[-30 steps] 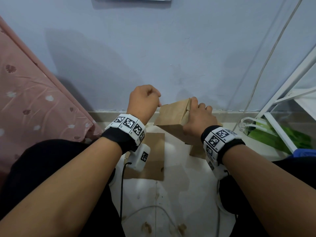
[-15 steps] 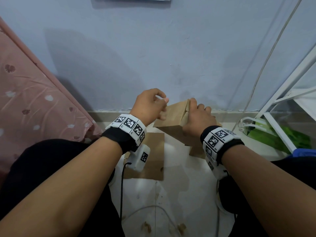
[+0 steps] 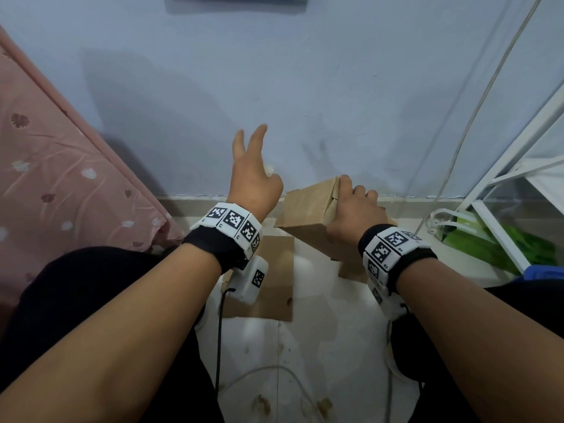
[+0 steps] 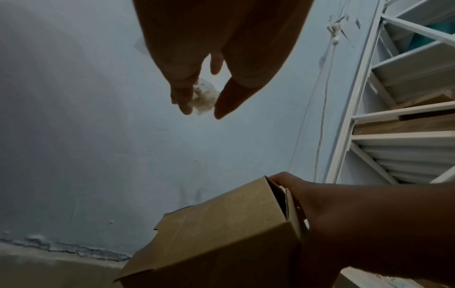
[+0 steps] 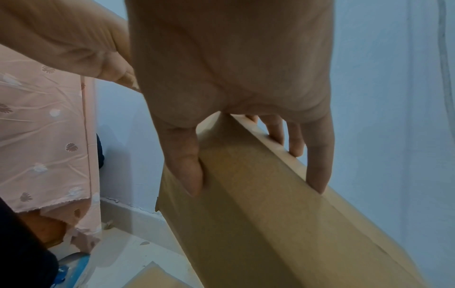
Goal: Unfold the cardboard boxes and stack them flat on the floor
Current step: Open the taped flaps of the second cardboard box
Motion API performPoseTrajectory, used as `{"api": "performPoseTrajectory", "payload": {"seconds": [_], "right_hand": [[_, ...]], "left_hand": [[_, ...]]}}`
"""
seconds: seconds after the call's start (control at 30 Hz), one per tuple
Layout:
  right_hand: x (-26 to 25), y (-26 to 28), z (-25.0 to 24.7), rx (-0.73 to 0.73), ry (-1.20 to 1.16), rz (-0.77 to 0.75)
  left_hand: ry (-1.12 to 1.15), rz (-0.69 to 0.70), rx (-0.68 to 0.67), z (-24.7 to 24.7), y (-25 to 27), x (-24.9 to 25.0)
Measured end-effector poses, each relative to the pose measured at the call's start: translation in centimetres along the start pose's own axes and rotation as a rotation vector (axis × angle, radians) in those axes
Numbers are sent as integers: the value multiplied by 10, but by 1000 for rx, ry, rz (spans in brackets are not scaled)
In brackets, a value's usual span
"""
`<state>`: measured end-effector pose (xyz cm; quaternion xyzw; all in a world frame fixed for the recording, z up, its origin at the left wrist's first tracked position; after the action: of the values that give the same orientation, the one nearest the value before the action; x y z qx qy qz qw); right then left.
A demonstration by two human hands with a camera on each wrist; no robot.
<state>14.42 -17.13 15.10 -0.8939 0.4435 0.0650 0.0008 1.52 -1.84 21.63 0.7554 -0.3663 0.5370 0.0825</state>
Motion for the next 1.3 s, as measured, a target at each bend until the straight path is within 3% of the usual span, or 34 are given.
{"api": "performPoseTrajectory", "payload": {"seconds": [0.07,0.2,0.33,0.83,0.9,1.0,1.03,1.07,1.13,1.23,1.3], "right_hand": [[0,0,1,4,0,2],[1,-1,2,-4,-4,3],[0,-1,2,-33,13,12],[0,0,3,-44,11,13],[0,0,2,-39,12,9],[0,1,2,-36,4,-2],[1,1,3,-41,3,-1],[1,1,3,-49,3,-1],[1,1,2,-59,6,-8],[0,2,3,-64,8,-10],[-1,2,5,-64,9,-16]], "left_hand": [[16,26,12,-2,0,4],[113,-103,50,-4,2,-1],[62,-124,95,-8,2,5],[-23,-27,130,-9,2,11],[-123,-112,-6,-3,1,5],[-384,-715,-684,20,39,-39],[-531,-777,-861,23,53,-46],[-654,-733,-943,24,58,-50],[-698,-569,-940,32,57,-46],[-524,-495,-862,42,47,-44],[-538,-443,-839,41,41,-47]]}}
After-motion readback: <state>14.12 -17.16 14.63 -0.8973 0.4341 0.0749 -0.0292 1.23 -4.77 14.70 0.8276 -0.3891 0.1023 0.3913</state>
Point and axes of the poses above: each hand's wrist, its own y-axis away from the middle knuckle, its own z-axis out of the palm, x = y × z, the point moved 6 cm from there along -y, towards the middle knuckle, and after that the axes turned 6 degrees about y, right-handed, at the moved point
